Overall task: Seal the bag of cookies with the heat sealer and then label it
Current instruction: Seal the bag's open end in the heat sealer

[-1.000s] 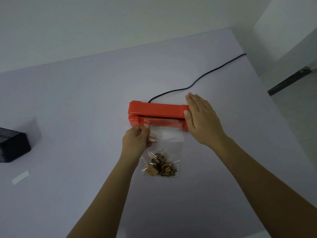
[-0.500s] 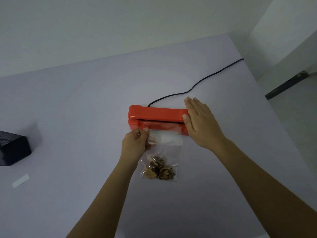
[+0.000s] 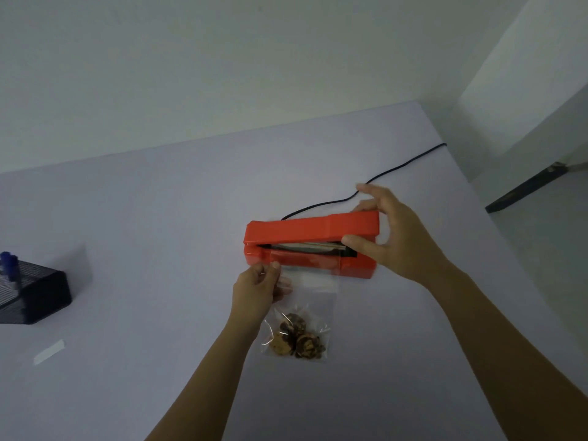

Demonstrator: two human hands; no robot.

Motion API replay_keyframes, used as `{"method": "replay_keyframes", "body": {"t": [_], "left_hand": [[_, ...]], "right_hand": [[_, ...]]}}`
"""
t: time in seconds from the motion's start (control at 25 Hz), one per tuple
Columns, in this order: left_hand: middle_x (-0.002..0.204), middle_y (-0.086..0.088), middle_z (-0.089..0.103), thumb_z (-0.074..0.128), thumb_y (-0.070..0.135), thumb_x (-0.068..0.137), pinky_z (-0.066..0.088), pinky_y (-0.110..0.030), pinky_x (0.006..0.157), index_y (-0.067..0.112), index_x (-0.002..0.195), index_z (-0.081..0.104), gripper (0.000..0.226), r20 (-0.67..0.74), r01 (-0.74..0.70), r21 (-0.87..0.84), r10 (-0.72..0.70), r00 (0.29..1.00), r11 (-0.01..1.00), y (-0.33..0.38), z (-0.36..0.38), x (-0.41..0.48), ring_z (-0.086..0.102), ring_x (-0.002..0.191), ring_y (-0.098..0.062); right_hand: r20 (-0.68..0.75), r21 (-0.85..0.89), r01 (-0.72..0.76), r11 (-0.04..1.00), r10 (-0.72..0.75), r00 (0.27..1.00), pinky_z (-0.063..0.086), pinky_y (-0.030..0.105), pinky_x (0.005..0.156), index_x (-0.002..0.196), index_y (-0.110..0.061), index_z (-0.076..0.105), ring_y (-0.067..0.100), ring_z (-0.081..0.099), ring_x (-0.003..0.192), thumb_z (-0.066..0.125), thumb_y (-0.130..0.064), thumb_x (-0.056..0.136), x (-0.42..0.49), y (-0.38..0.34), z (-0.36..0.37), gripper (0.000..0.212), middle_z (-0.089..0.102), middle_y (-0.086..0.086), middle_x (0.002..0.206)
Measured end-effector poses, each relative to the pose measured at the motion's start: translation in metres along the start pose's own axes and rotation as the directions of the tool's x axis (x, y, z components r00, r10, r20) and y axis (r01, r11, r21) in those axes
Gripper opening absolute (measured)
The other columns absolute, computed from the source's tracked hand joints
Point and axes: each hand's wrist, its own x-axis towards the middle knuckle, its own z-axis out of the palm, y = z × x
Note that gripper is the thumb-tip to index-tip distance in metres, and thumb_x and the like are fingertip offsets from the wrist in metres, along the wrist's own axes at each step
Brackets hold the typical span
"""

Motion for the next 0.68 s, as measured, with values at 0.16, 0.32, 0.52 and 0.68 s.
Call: {"method": "replay_keyframes", "body": {"t": [0.16, 0.32, 0.52, 0.68], "left_hand": [[0.076, -0.006, 0.071, 0.051, 0.03, 0.094, 0.055, -0.02, 0.058, 0.004, 0.09, 0.065, 0.03, -0.005, 0.026, 0.003, -0.026, 1.0, 1.0, -0.002, 0.0, 0.0, 0.066, 0.055, -0.006], [0.081, -0.004, 0.07, 0.051, 0.028, 0.095, 0.055, -0.02, 0.057, 0.009, 0.097, 0.059, 0.021, -0.047, -0.028, 0.027, 0.03, 0.998, 0.999, 0.003, 0.002, -0.005, 0.068, 0.057, -0.007], [0.087, -0.003, 0.064, 0.053, 0.02, 0.094, 0.055, -0.02, 0.054, 0.026, 0.09, 0.042, 0.012, -0.109, -0.204, 0.073, 0.211, 0.971, 0.976, 0.007, 0.006, -0.016, 0.069, 0.056, -0.013], [0.087, 0.002, 0.064, 0.052, 0.019, 0.094, 0.052, -0.013, 0.054, 0.023, 0.11, 0.053, 0.017, -0.08, -0.317, 0.201, 0.338, 0.938, 0.927, 0.009, 0.005, -0.017, 0.067, 0.054, -0.008]], "right_hand": [[0.158, 0.679, -0.043, 0.733, -0.088, 0.983, 0.025, 0.032, 0.111, 0.137, -0.037, 0.025, 0.009, 0.041, 0.133, 0.062, -0.057, 0.076, 0.014, -0.045, 0.002, 0.074, 0.058, -0.006, 0.131], [-0.195, 0.839, 0.045, 0.542, 0.223, 0.955, 0.038, 0.03, 0.099, 0.119, -0.029, 0.048, 0.006, 0.058, 0.112, 0.041, -0.041, 0.088, 0.021, -0.052, 0.011, 0.034, 0.066, -0.007, 0.112], [-0.306, 0.491, -0.487, 0.722, 0.666, 0.68, 0.037, 0.029, 0.057, 0.06, -0.014, 0.048, 0.011, 0.046, 0.051, 0.045, -0.042, 0.094, -0.043, -0.014, 0.068, 0.045, 0.049, 0.001, 0.055], [0.025, 0.327, -0.707, 0.627, 0.742, 0.67, 0.044, 0.031, 0.069, 0.084, -0.015, 0.06, 0.018, 0.059, 0.076, 0.044, -0.06, 0.086, -0.062, -0.005, 0.098, 0.047, 0.061, -0.002, 0.074]]}}
